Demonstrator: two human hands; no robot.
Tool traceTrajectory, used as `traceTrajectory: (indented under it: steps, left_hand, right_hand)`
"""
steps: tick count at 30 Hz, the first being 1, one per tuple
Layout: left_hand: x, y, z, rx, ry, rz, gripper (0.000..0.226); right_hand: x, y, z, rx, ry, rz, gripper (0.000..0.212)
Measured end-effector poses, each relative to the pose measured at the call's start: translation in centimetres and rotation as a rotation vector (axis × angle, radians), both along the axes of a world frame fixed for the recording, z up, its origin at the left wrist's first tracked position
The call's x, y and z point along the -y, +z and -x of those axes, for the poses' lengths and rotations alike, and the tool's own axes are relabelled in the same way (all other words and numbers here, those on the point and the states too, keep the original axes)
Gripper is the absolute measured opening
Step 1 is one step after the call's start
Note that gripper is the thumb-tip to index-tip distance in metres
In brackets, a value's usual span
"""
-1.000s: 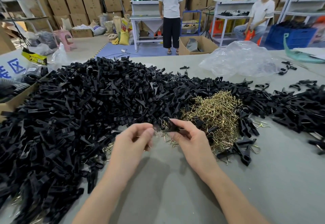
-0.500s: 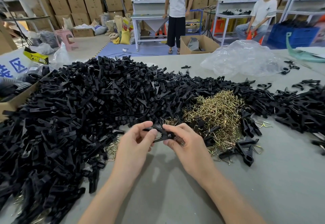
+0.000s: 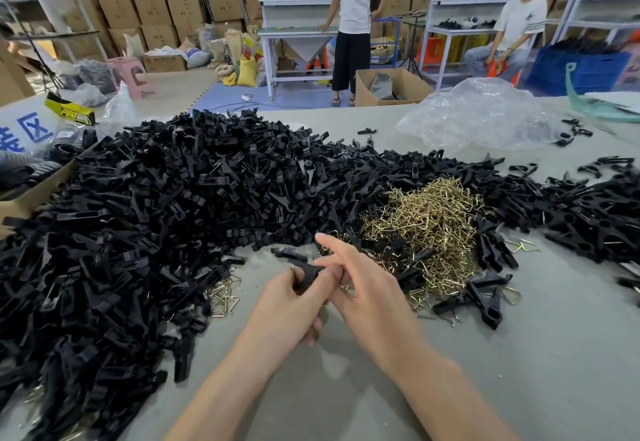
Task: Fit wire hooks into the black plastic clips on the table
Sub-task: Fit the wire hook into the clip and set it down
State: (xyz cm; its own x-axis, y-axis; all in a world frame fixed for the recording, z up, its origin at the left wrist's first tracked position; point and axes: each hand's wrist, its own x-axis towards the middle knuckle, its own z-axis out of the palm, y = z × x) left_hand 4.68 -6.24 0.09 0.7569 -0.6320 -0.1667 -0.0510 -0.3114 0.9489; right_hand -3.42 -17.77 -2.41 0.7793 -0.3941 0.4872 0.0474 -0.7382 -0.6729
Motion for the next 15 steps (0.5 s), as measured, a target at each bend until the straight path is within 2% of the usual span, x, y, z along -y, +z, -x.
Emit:
traceTrajectory:
  steps: [6,9,15]
  left_hand:
    - [-0.31,0.00,-0.21,-0.033,-0.035,0.020,0.046]
    - [-0.38,0.13,-0.14,-0.044,-0.070,0.015,0.054]
    - [-0.26,0.05,0.49,-0.023,-0.015,0.075,0.049]
  right_hand:
    - [-0.28,0.55,0.46,0.029,0.025,0.012,0.078]
    - [-0.32,0.54,0.66,0.048,0.033,-0.006,0.081]
    - [0.00,0.57,0.45,0.043,0.060,-0.088,0.074]
